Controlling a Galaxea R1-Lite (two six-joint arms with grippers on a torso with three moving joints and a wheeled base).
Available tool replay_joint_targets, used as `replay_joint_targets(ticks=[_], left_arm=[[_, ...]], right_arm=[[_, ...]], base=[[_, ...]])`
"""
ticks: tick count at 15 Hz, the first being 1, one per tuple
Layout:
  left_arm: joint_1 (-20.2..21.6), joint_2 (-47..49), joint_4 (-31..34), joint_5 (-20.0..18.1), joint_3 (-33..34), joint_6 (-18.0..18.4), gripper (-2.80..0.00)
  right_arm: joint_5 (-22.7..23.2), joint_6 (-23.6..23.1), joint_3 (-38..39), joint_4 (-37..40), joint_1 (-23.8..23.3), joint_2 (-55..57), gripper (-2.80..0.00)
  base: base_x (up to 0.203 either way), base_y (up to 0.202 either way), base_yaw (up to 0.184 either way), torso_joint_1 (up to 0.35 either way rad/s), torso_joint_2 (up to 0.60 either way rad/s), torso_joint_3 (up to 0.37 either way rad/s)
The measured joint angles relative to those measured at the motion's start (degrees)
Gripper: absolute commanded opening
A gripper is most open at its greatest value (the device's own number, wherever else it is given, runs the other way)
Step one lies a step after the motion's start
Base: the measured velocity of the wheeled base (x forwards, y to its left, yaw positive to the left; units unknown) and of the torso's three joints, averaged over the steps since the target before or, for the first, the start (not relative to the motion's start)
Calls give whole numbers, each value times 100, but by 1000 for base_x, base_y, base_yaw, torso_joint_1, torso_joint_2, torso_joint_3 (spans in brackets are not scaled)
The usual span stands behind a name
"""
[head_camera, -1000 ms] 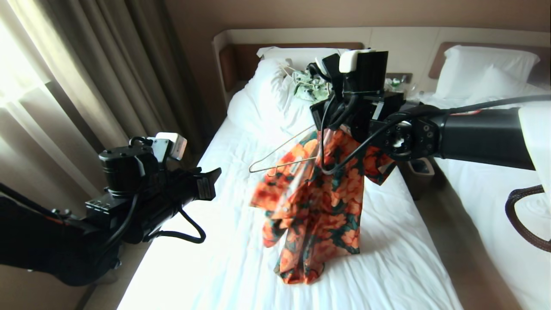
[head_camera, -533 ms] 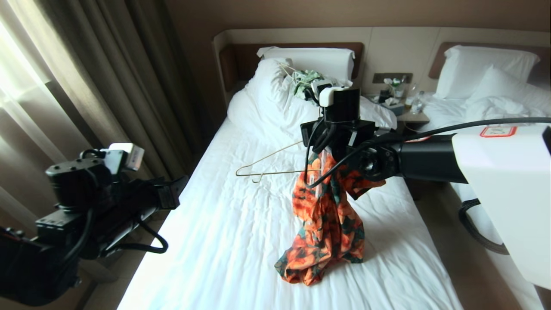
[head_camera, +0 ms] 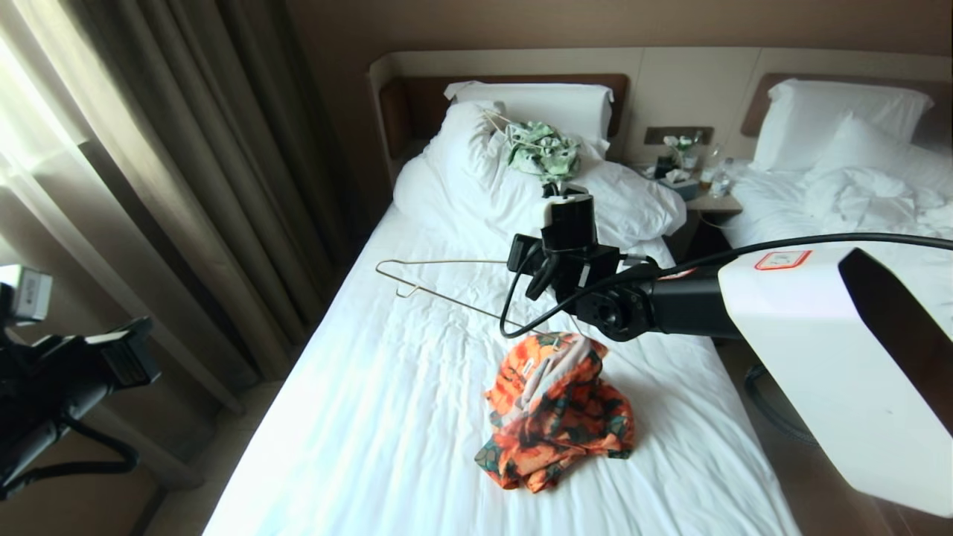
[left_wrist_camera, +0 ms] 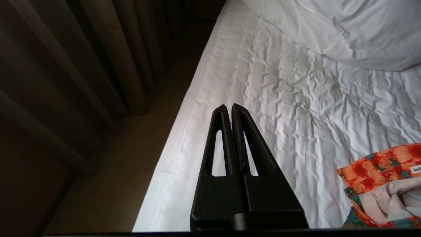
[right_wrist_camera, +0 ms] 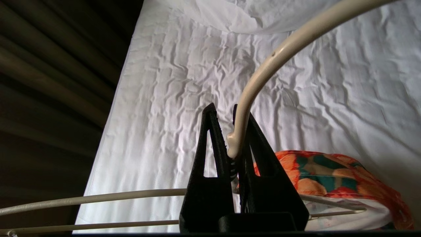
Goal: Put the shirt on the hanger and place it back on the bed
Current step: Take the clothes hanger out of the clothes, then place the hanger on the bed
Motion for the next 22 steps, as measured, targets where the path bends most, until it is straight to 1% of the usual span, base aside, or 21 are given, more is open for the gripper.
replay_joint_targets(ticks=[2, 3, 4, 6, 8, 9, 12, 15, 16, 19, 20, 22], left_arm=[[81, -110, 4, 78, 28, -3, -280], [94, -154, 9, 102, 72, -11, -280], [99, -186, 13, 101, 123, -19, -280], [104, -242, 10, 103, 230, -33, -280], [105, -348, 13, 101, 340, -33, -280], [107, -404, 15, 101, 388, -33, -280], [107, -505, 26, 100, 535, -38, -280], [129, -523, 21, 79, 595, -193, -280], [132, -525, 16, 67, 603, -205, -280], [140, -534, 18, 62, 636, -220, -280], [143, -536, 13, 79, 662, -260, -280], [146, -547, 9, 100, 689, -275, -280]], right_arm=[[-12, 93, 17, 227, 84, -123, -280], [-52, 66, 40, 476, 133, -240, -280], [-105, -34, 72, 882, 167, -361, -280], [-198, -453, 94, 1913, 171, -569, -280], [-562, -846, 57, 2946, 150, -639, -280], [-674, -995, 33, 3147, 94, -600, -280], [-698, -1431, 65, 3226, -48, -270, -280], [-668, -1529, 69, 3170, -168, 162, -280], [-662, -1556, 36, 3060, -188, 296, -280], [-636, -1898, -13, 2495, -262, 668, -280], [-637, -1997, -16, 2376, -279, 788, 0], [-642, -2077, -22, 2338, -290, 974, 0]], base=[[0, 0, 0, 0, 0, 0], [0, 0, 0, 0, 0, 0], [0, 0, 0, 0, 0, 0], [0, 0, 0, 0, 0, 0], [0, 0, 0, 0, 0, 0], [0, 0, 0, 0, 0, 0], [0, 0, 0, 0, 0, 0], [0, 0, 0, 0, 0, 0], [0, 0, 0, 0, 0, 0], [0, 0, 0, 0, 0, 0], [0, 0, 0, 0, 0, 0], [0, 0, 0, 0, 0, 0]])
